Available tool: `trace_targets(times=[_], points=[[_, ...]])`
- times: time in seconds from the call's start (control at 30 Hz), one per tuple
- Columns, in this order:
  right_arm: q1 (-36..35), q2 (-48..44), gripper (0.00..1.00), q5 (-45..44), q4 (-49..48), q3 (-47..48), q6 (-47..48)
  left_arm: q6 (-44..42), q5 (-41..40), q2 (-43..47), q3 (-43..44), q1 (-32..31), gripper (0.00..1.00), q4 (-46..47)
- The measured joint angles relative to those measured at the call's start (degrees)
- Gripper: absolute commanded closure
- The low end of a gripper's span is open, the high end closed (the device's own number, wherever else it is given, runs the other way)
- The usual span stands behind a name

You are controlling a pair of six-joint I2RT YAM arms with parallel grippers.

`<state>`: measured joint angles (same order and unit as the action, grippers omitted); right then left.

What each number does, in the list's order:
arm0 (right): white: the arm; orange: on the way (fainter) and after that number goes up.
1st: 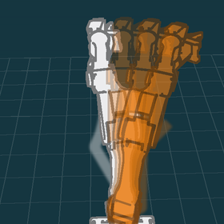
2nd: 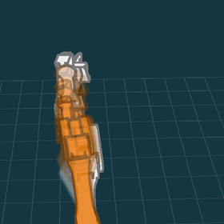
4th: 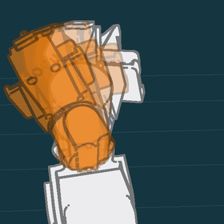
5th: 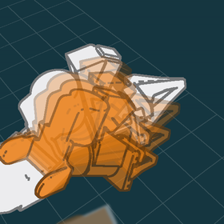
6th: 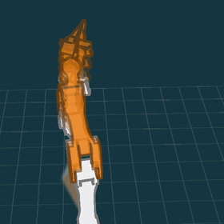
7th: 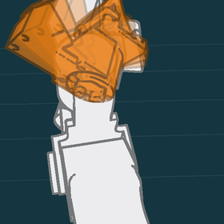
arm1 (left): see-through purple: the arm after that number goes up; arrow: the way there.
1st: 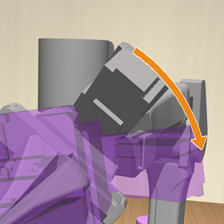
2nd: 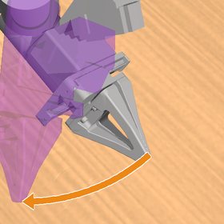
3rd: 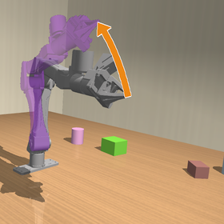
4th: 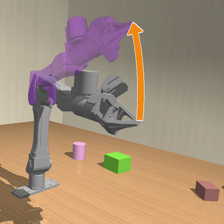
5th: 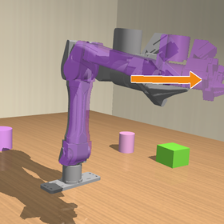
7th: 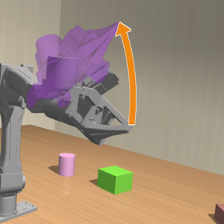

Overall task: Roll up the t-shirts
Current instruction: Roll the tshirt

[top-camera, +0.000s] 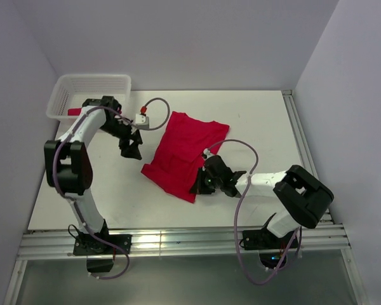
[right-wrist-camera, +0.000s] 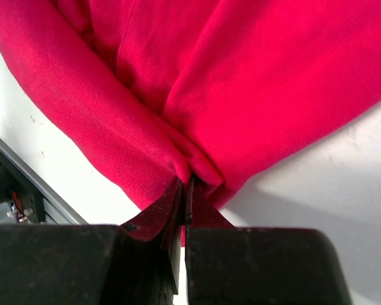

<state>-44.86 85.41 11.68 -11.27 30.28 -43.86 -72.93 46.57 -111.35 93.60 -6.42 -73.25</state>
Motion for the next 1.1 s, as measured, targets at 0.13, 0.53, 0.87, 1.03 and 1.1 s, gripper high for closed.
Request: trace_targets(times=[0.13,0.53,0.87,1.03,1.1], points=[[0.0,1.9,1.00,1.0,1.5,2.6,0.0,-0.4,0.9,12.2,-13.3,1.1,0.12,6.9],[0.0,2.7,1.00,3.3,3.7,5.7,-1.3,5.5,0.1,36.3,-42.0,1.0,0.23,40.0],[1.9,3.4,1.00,4.9,3.1,4.8,-4.6,-2.2,1.1,43.0,-56.9,1.0,0.18,53.9],[1.9,0.4,1.00,5.3,1.4,1.2,-6.7,-13.3,5.0,44.4,-58.3,1.0,0.18,50.8],[1.9,-0.6,1.00,5.3,1.0,0.4,-7.5,-18.0,5.9,44.8,-59.3,1.0,0.22,49.4]])
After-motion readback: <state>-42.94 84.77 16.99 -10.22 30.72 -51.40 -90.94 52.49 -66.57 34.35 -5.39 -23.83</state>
